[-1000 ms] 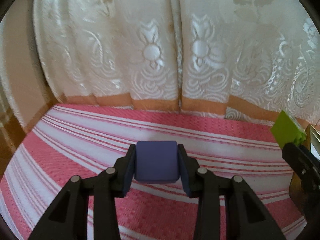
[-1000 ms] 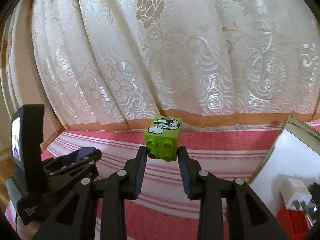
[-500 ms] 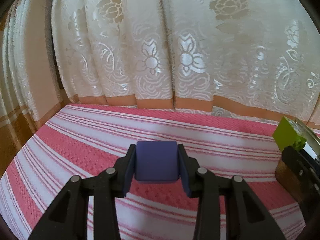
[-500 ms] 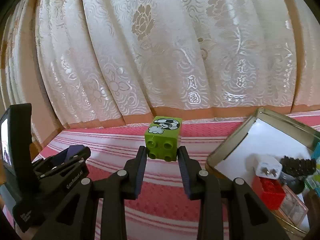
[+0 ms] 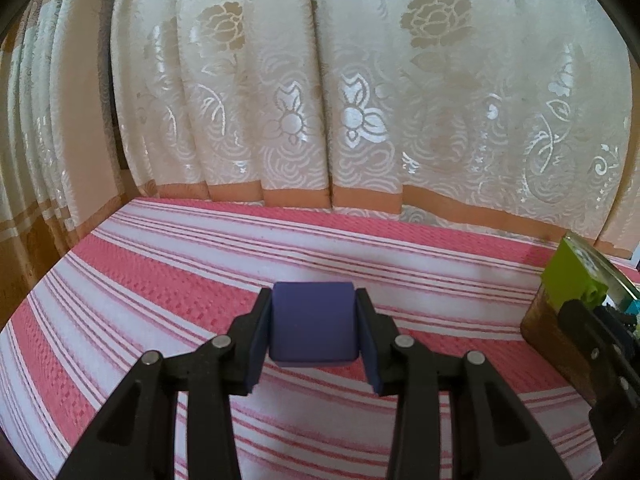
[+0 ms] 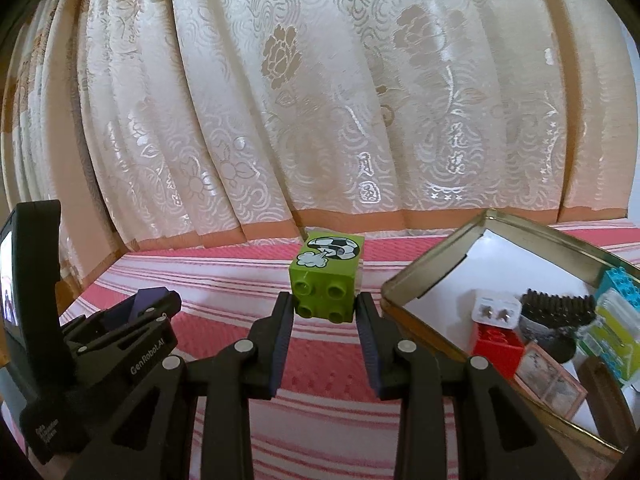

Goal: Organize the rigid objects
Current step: 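Carry the purple cube and green brick over the gold tin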

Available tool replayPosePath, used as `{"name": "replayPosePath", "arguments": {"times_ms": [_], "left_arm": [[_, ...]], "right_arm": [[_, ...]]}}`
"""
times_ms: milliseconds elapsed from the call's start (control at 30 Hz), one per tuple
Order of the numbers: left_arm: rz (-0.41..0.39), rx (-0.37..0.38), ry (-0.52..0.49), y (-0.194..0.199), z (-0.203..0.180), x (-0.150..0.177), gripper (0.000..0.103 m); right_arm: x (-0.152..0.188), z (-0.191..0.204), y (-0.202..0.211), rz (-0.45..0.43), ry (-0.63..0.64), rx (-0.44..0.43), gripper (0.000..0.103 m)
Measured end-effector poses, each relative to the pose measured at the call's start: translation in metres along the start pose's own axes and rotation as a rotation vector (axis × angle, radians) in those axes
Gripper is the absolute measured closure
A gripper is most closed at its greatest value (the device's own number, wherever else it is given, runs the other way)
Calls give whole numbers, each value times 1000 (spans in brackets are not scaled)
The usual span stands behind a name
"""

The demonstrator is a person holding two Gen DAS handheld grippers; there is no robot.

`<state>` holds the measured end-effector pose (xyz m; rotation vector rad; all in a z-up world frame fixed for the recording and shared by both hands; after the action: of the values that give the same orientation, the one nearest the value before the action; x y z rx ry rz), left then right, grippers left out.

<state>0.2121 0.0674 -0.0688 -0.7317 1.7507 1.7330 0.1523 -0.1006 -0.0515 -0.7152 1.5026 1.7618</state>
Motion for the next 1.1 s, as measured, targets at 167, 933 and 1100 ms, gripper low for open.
{"name": "replayPosePath", "arguments": {"times_ms": [167, 933, 1100], "left_arm": [[-9, 5, -10, 9, -8, 6, 64], [-44, 29, -24, 43, -44, 32, 64], [-51, 33, -32, 48, -53, 35, 64]], "right_arm": [[6, -4, 10, -7, 3, 12, 68], [26, -25, 56, -40, 45, 59, 68], [29, -34, 68, -56, 49, 60, 68]]}}
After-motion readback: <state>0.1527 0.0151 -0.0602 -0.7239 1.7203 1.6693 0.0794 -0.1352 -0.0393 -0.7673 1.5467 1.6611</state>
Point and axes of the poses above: each gripper's, at about its wrist camera, not at the fingertips, and y roughly against the way its jaws point, z to its left, x to its underside, the point moved 10 cm from there along -y, roughly the way its jaws point, and after that the axes turned 11 degrees about z, right-handed, at the moved point
